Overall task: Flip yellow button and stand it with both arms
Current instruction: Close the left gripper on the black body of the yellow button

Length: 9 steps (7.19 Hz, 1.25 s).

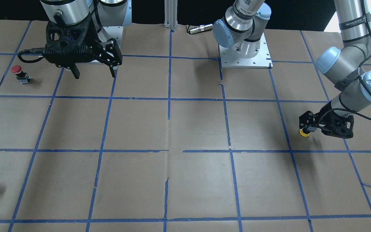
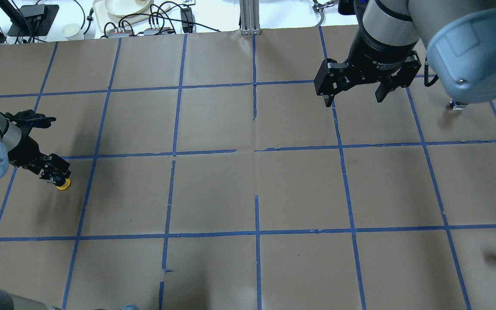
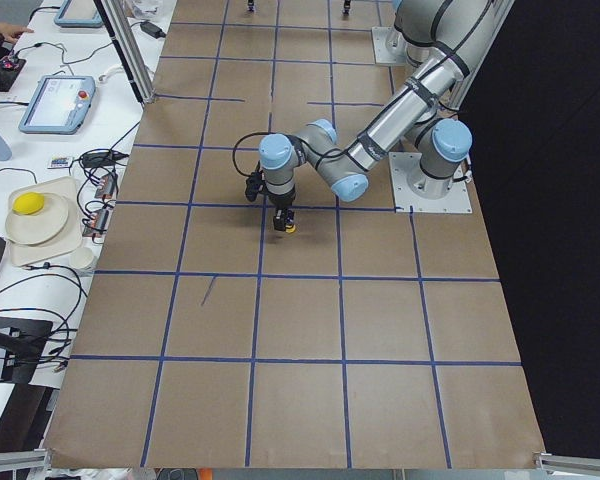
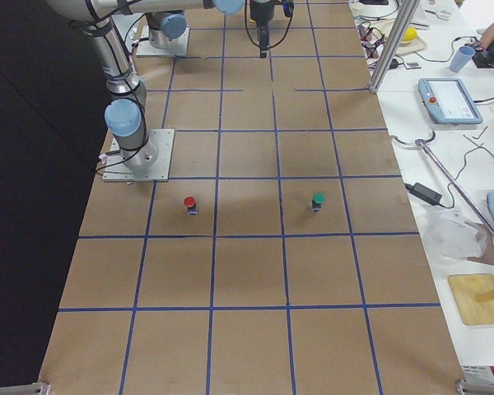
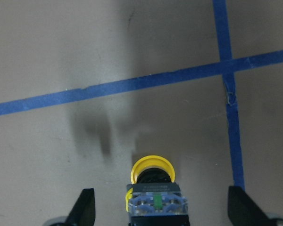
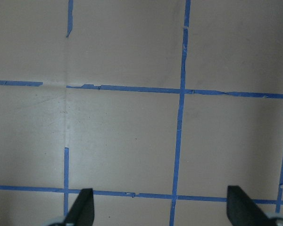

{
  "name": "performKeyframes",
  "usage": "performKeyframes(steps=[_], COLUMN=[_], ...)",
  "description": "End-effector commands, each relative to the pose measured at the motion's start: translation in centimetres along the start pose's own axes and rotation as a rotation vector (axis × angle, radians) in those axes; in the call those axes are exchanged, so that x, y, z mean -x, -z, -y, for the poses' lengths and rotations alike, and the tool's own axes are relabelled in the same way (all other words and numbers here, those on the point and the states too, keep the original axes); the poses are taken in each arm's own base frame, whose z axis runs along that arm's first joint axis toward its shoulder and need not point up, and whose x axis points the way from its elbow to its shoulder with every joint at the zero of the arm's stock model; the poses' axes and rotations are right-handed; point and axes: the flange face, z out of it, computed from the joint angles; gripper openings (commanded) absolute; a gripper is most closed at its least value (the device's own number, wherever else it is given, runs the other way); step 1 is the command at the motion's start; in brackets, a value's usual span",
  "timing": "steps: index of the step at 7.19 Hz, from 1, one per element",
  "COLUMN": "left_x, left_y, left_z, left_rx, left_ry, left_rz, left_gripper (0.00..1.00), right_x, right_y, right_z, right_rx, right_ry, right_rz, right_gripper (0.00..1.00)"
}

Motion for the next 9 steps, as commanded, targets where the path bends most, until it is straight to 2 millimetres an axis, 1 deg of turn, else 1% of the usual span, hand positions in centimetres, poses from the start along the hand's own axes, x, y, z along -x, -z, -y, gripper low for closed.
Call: performKeyframes(steps=[1, 2, 3, 4, 5, 6, 7, 8, 9], left_x=[-0.2, 0.1, 0.0, 0.0, 0.0, -0.2, -1.0, -1.8, -3.5], left_y=[0.2, 0.6, 0.6, 0.6, 1.3, 2.2, 3.9, 5.8, 6.2], left_z=[-0.2, 0.0, 0.0, 0.0, 0.1, 0.9, 1.9, 2.3, 2.6], left_rx=[-0.003, -0.004, -0.004, -0.002, -0.021, -0.051, -0.063, -0.058, -0.049], left_ry=[-0.001, -0.004, 0.001, 0.001, 0.003, 0.010, 0.019, 0.024, 0.038], left_rz=[0.004, 0.016, 0.014, 0.010, 0.012, -0.012, -0.064, -0.176, -0.325], left_gripper=[0.67, 0.43, 0.22, 0.15, 0.03, 0.03, 0.03, 0.02, 0.02], right_x=[0.0, 0.0, 0.0, 0.0, 0.0, 0.0, 0.0, 0.0, 0.0], right_y=[0.0, 0.0, 0.0, 0.0, 0.0, -0.1, -0.1, 0.0, -0.1], right_z=[0.0, 0.0, 0.0, 0.0, 0.0, 0.0, 0.0, 0.0, 0.0], right_rx=[0.000, 0.000, 0.000, 0.000, 0.000, 0.001, 0.001, 0.000, 0.001], right_ry=[0.000, 0.000, 0.000, 0.000, 0.000, 0.000, 0.000, 0.000, 0.000], right_rz=[0.000, 0.000, 0.000, 0.000, 0.000, 0.001, 0.000, -0.002, 0.001], right_gripper=[1.00, 1.00, 1.00, 1.00, 1.00, 1.00, 1.00, 1.00, 1.00])
